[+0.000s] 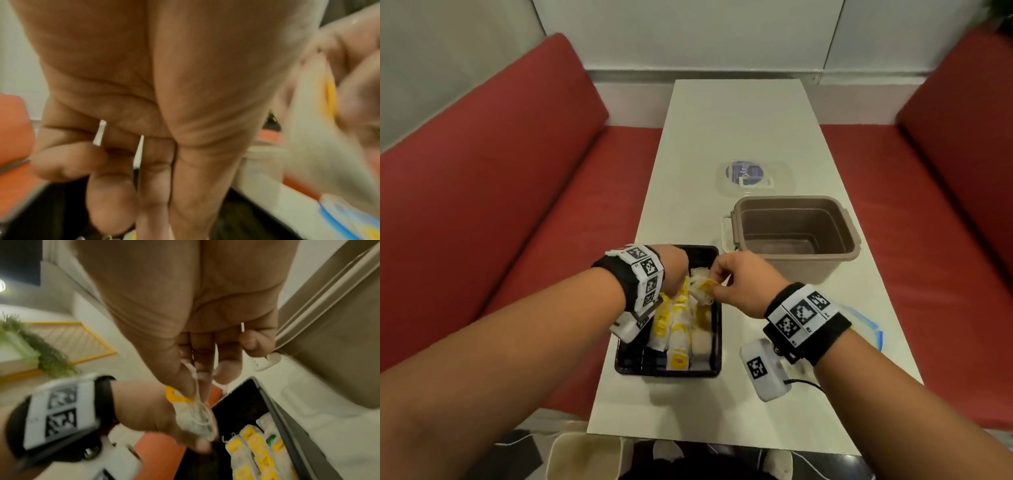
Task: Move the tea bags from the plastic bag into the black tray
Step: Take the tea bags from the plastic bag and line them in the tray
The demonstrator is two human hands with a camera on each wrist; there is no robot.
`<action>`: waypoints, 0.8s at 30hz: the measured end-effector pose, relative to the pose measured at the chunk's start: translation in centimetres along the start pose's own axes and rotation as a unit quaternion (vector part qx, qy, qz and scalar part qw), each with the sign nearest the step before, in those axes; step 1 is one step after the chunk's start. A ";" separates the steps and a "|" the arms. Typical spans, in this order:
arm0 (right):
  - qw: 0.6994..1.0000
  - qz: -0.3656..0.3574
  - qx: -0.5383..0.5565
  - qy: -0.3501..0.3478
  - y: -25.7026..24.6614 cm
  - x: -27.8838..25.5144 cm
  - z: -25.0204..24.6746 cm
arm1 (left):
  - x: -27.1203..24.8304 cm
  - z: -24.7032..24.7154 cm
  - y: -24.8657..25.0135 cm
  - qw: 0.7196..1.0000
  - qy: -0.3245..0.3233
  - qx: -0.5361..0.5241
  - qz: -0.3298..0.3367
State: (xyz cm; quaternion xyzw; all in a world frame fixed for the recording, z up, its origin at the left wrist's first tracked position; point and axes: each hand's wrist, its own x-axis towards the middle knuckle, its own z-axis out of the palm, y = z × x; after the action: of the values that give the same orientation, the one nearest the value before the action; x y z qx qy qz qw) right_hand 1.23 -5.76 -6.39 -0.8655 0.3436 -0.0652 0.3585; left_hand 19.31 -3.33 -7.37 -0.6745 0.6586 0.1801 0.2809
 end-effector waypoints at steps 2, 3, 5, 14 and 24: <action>0.995 -0.012 -0.075 -0.067 -1.0 1.2 1.1 | -1.3 0.0 -2.4 0.993 0.064 -0.089 -0.041; 0.988 -0.016 -0.112 -0.105 -1.6 1.8 1.9 | -2.3 0.1 -3.6 0.984 0.090 -0.137 -0.067; 0.972 -0.031 -0.166 -0.162 -2.8 3.0 3.5 | -3.6 1.6 -5.4 0.961 0.142 -0.207 -0.120; 0.924 -0.009 -0.231 -0.305 -6.5 7.0 9.2 | -5.3 8.9 -6.7 0.898 0.136 -0.376 -0.183; 0.882 0.053 -0.266 -0.386 -4.9 8.8 12.8 | -5.2 10.0 -6.2 0.882 0.116 -0.428 -0.159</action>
State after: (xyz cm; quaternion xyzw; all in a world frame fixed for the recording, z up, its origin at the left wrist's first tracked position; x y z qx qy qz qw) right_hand 15.17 -1.55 -13.66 -0.8656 0.2275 0.3870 0.2218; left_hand 26.36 6.79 -11.09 -0.8407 0.4290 0.3183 -0.0887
